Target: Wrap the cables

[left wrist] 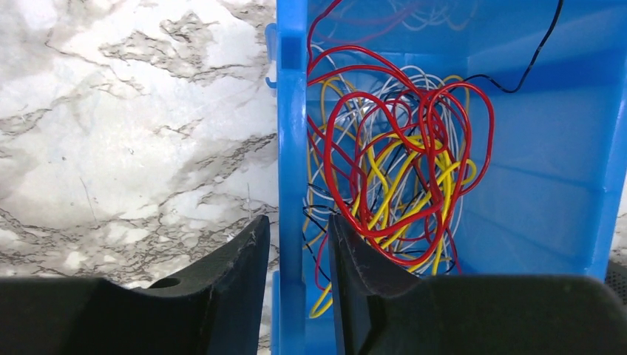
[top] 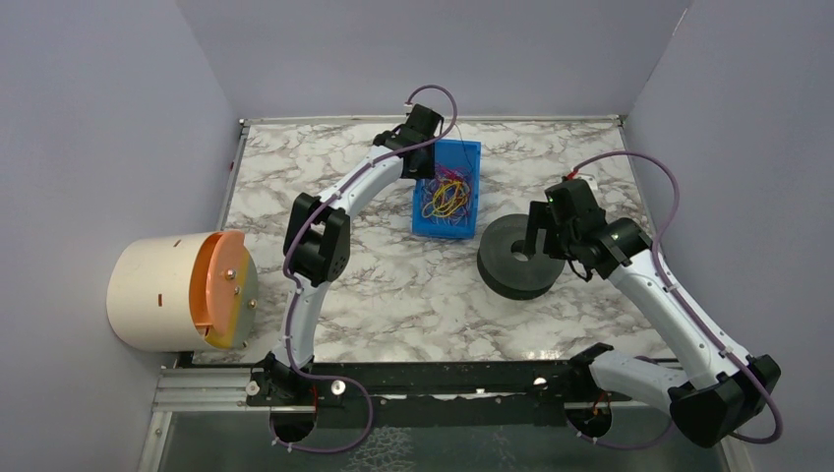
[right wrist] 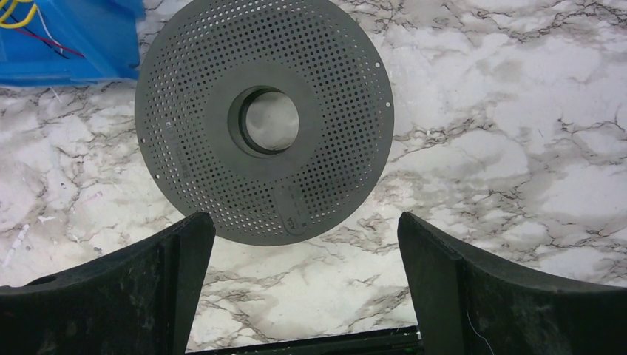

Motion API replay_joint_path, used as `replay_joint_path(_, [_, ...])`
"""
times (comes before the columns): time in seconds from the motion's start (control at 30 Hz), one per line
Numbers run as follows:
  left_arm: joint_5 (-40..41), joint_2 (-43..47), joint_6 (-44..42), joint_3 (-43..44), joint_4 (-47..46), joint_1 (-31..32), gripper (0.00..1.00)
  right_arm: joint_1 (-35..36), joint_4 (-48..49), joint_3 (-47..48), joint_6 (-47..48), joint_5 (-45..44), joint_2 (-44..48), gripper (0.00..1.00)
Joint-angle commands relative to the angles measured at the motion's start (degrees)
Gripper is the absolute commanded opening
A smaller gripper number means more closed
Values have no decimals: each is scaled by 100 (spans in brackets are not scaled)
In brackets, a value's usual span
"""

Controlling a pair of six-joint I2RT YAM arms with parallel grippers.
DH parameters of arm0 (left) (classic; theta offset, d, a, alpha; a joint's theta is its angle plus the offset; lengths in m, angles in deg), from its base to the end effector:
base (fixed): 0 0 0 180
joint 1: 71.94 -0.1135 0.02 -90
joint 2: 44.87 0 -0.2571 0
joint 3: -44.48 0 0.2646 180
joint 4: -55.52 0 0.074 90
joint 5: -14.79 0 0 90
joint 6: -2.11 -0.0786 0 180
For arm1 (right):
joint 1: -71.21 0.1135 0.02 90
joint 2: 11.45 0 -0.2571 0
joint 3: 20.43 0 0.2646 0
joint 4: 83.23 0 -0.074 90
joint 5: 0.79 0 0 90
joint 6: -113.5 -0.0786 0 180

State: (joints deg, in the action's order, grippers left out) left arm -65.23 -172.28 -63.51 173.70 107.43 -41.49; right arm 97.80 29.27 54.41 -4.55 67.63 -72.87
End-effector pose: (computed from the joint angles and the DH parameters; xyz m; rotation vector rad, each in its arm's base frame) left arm 0.4705 -0.2608 0.2099 0.0519 2.4388 -0.2185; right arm 0.2282 0.0819 0.2816 0.1803 2.4174 -0.0497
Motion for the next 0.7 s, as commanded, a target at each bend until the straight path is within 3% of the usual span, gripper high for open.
replay_joint_path(0.0, [-185,180,-100,-46,-46,6,42,-84,-72,-12,42,-129,34,99])
replay_joint_path(0.2, [-90,853,-201,-598,-57,9,53,-307,164,-96,181,103,-64,99])
replay_joint_path(0.33, [-84,1410,-318,-1218,-49,8,55,-353,390,-131,233,686,-138,91])
replay_joint_path(0.5, [-93,2292,-422,-2036,-57,12,57,-352,673,-242,280,1374,-394,69])
replay_joint_path(0.67, [-360,3267,-522,-2854,-80,17,63,-349,955,-374,293,1405,-595,35])
